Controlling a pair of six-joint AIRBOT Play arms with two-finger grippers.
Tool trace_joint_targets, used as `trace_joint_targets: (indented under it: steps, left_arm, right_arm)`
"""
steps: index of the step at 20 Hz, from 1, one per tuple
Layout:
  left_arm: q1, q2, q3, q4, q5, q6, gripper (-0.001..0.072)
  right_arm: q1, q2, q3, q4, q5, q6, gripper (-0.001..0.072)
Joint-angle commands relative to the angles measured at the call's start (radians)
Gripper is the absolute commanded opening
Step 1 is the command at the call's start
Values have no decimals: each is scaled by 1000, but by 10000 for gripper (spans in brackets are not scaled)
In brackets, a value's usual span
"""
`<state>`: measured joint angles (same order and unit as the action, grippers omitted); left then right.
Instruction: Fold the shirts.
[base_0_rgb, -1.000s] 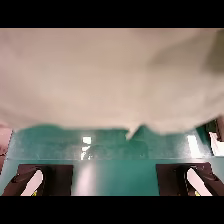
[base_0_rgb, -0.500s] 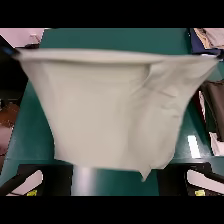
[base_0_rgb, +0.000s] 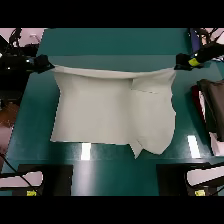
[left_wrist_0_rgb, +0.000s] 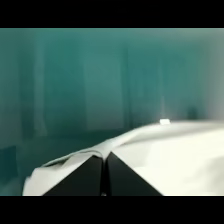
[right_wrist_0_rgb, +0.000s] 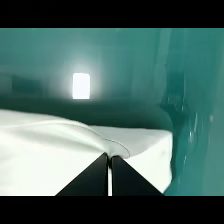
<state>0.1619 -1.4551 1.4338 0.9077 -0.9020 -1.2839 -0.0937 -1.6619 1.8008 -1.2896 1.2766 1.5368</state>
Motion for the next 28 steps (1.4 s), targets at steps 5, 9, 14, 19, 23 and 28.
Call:
trace_joint_targets:
  steps: [5,9,14,19,23,28]
  left_arm:
    - [-9,-80,0,13,262,73,23]
    - [-9,-82,0,71,162,91,23]
    - [-9,-87,-2,356,-104,86,23]
    - [-9,-130,-14,379,-256,87,23]
    - [-9,-145,-13,378,-296,48,53]
    - [-8,-139,-4,415,-388,-7,617]
  right_arm:
    - [38,-53,-3,-102,-303,33,11]
    - [64,-54,-5,-130,-135,26,11]
    - [122,-44,-165,-178,-16,38,11]
    - [175,-43,-254,-178,-15,59,12]
    - [183,-43,-261,-177,23,61,20]
    - [134,0,-262,-170,135,39,308]
